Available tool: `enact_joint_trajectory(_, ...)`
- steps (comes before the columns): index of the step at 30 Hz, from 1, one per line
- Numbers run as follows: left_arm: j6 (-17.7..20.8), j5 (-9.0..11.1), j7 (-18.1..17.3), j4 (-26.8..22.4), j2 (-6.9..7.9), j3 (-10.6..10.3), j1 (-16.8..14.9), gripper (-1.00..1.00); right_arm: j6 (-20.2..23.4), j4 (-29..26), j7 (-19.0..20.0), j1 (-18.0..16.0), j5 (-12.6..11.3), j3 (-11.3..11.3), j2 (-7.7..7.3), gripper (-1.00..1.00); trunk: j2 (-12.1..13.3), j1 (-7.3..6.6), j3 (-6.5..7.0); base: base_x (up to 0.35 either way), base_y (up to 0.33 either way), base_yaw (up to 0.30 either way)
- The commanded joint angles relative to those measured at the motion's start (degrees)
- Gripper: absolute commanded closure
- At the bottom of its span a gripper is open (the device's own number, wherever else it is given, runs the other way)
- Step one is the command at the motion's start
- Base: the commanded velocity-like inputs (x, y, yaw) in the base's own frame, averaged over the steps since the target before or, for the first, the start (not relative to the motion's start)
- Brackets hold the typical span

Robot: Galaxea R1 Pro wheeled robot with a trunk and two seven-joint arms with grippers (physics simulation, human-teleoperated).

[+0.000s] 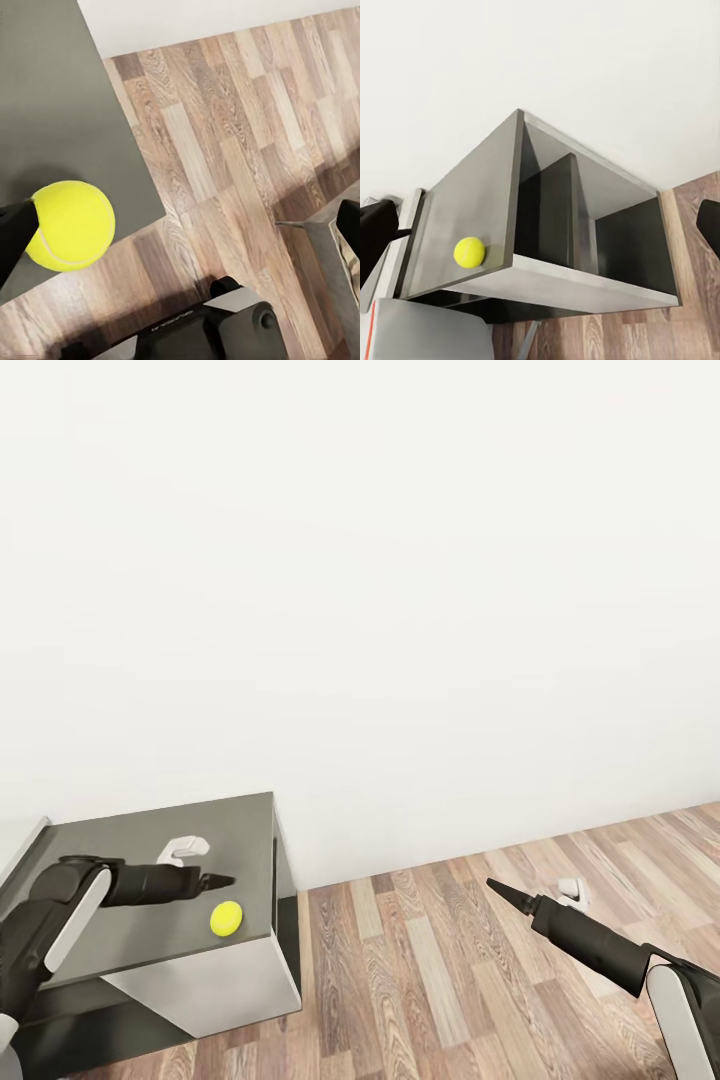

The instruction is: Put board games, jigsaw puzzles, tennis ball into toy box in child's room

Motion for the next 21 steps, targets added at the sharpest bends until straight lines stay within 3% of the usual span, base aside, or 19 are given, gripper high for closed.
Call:
enact_joint_trajectory(1,0.4,-0.3,0.1,0.0,0.05,0.0,-0.2,-1.0,0.3,0.0,0.2,-0.1,0.0,-0.1,0.0,-1.0,-0.1,0.03,-0.11,0.0,0.0,0.0)
enact_joint_trajectory(14,2.9,-2.9,0.9,0.0,-0.42,-0.1,-0.9,-1.0,0.4,0.0,0.1,-0.1,-0.2,0.0,0.0,-1.0,-0.1,0.03,-0.11,0.0,0.0,0.0)
enact_joint_trajectory(21,3.0,-7.3,0.9,0.0,-0.79,0.1,-1.1,-1.0,0.4,0.0,0.1,-0.1,-0.3,0.0,0.06,-1.0,-0.1,0.03,-0.11,0.0,0.0,0.0)
